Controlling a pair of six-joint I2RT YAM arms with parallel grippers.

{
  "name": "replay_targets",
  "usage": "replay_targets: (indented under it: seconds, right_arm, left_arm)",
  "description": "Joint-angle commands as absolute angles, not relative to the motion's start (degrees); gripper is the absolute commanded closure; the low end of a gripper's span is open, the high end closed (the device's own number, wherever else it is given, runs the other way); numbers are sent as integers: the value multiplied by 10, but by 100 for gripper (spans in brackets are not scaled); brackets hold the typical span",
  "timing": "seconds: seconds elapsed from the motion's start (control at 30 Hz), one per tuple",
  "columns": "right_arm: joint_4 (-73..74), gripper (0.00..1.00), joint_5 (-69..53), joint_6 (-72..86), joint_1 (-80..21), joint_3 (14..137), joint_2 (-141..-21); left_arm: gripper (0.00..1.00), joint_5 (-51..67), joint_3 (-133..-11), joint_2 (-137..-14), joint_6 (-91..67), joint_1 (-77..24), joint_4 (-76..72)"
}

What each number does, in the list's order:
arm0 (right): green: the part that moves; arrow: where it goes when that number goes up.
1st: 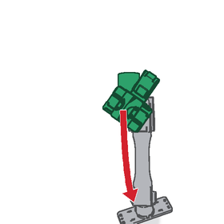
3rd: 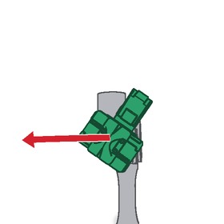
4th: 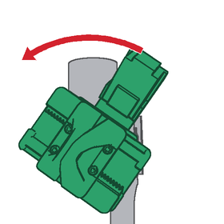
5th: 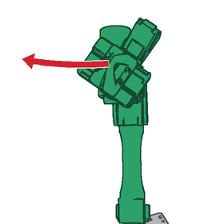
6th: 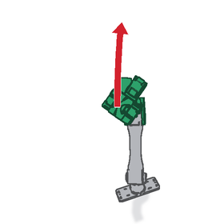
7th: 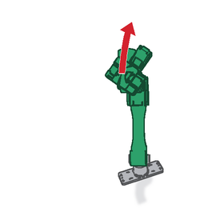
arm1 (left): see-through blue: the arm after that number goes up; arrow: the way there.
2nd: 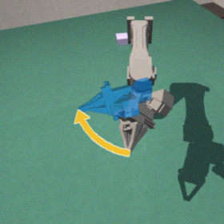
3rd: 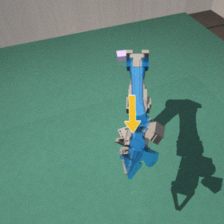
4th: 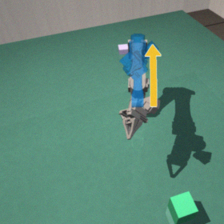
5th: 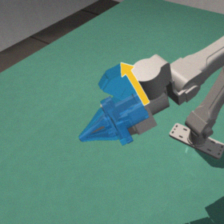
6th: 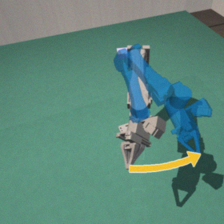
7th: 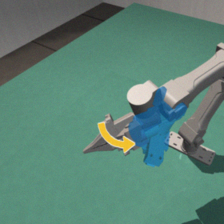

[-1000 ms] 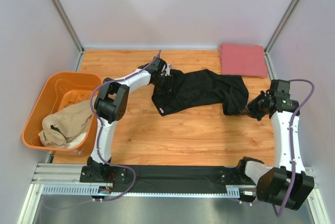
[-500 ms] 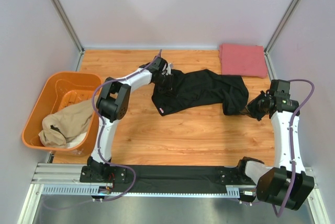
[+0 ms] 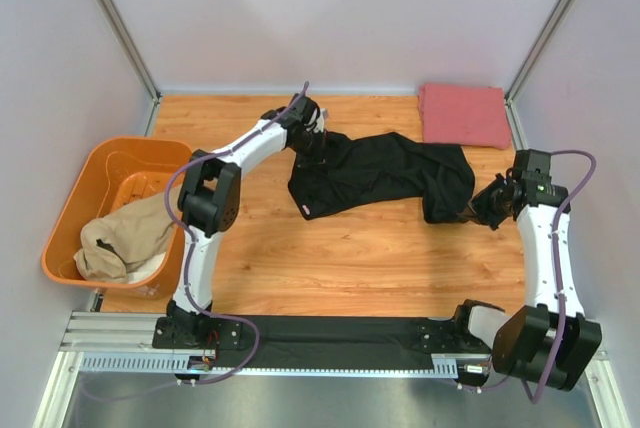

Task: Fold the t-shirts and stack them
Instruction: Flatten the tshirt out

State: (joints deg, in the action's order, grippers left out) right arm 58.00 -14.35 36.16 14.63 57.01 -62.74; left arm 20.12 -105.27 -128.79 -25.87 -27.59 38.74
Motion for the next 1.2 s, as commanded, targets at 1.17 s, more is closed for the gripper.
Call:
replay_targets:
  seconds: [1.17]
  right_arm:
    - [349, 100, -229, 508, 117, 1281, -961]
  left_arm:
    - [100, 328, -1420, -995, -426, 34, 55]
